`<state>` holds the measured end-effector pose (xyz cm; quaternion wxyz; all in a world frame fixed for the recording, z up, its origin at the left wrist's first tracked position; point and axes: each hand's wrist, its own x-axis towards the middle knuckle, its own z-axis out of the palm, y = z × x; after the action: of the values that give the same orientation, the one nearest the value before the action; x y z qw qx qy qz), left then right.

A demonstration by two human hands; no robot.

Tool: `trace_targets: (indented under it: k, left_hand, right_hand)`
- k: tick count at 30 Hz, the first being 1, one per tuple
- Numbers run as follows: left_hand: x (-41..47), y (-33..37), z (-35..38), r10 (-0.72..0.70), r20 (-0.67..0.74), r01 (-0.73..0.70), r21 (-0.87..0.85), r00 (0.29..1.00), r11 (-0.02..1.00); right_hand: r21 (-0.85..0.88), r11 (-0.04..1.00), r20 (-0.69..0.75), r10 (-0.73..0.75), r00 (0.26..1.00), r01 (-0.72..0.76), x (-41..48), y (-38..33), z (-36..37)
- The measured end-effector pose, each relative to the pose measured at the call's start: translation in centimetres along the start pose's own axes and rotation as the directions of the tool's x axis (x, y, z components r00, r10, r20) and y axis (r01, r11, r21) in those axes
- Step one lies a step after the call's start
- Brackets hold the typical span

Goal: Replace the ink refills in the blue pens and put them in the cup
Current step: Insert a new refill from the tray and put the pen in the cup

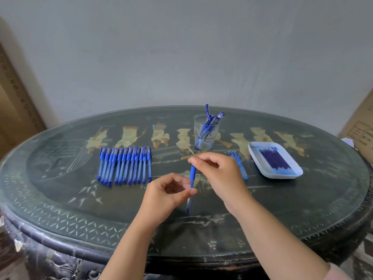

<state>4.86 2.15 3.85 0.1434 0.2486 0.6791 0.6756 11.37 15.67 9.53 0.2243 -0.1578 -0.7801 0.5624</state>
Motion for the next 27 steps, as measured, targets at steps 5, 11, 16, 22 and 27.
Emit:
trace_targets:
  k: [5, 11, 16, 22, 27]
  left_hand:
    - [0.1, -0.1, -0.3, 0.004, -0.028, -0.002, 0.036, 1.0, 0.999]
    - [0.2, 0.0, -0.8, 0.013, -0.045, -0.011, 0.058, 0.999, 0.998]
    - [0.4, 0.1, -1.8, -0.005, -0.234, -0.002, -0.03, 0.972, 1.0]
    - [1.0, -0.8, -2.5, -0.011, -0.424, -0.036, -0.103, 0.906, 0.994]
    - [1.6, -1.4, -2.5, -0.042, -0.45, -0.007, -0.108, 0.892, 0.994]
  right_hand:
    - [0.121, 0.991, -0.045, -0.049, 0.998, 0.054, 1.0, -2.8, -0.8]
    - [0.309, 0.931, -0.198, -0.138, 0.971, 0.195, 3.3, -6.0, -3.4]
    - [0.193, 0.968, -0.283, -0.104, 0.954, 0.162, 5.3, -5.0, -7.8]
    - [-0.06, 0.982, -0.226, 0.163, 0.96, -0.18, 8.7, 1.9, -8.6]
    - [-0.294, 0.893, -0.223, 0.282, 0.933, -0.34, 11.9, 5.9, -7.8]
